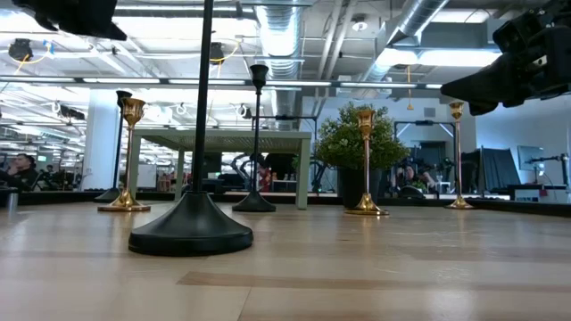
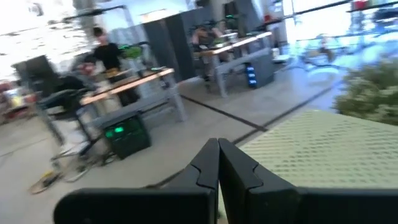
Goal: Pick & Place candle stick holders
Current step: Put the black candle holder on the shelf
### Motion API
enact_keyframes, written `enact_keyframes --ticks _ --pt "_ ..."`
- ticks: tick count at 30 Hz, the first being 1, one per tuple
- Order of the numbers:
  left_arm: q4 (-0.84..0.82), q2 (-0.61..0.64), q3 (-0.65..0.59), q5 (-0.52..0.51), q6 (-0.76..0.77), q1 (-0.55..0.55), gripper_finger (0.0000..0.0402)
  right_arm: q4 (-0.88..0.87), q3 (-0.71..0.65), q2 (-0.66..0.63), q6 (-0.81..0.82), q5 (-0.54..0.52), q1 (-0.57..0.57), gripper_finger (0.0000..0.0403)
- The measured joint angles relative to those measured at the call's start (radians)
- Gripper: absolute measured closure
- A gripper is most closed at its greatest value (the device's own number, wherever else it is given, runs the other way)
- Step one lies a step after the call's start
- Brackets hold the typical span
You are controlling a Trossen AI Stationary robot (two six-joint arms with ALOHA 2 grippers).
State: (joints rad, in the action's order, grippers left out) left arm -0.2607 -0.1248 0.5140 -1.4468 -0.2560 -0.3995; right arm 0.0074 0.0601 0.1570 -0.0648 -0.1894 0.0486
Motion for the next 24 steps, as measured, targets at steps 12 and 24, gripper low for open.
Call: enact_keyframes --ticks 12,24 --pt "0.006 0.067 -0.001 0.161 -0.108 0.023 0.0399 0.0 0.0 0.0 -0.097 -0.111 0.0 0.0403" --pt "0.101 0.061 -0.001 0.586 -0.194 0.022 0.0399 0.024 0.0 0.0 -0.111 -0.113 0.0 0.0403"
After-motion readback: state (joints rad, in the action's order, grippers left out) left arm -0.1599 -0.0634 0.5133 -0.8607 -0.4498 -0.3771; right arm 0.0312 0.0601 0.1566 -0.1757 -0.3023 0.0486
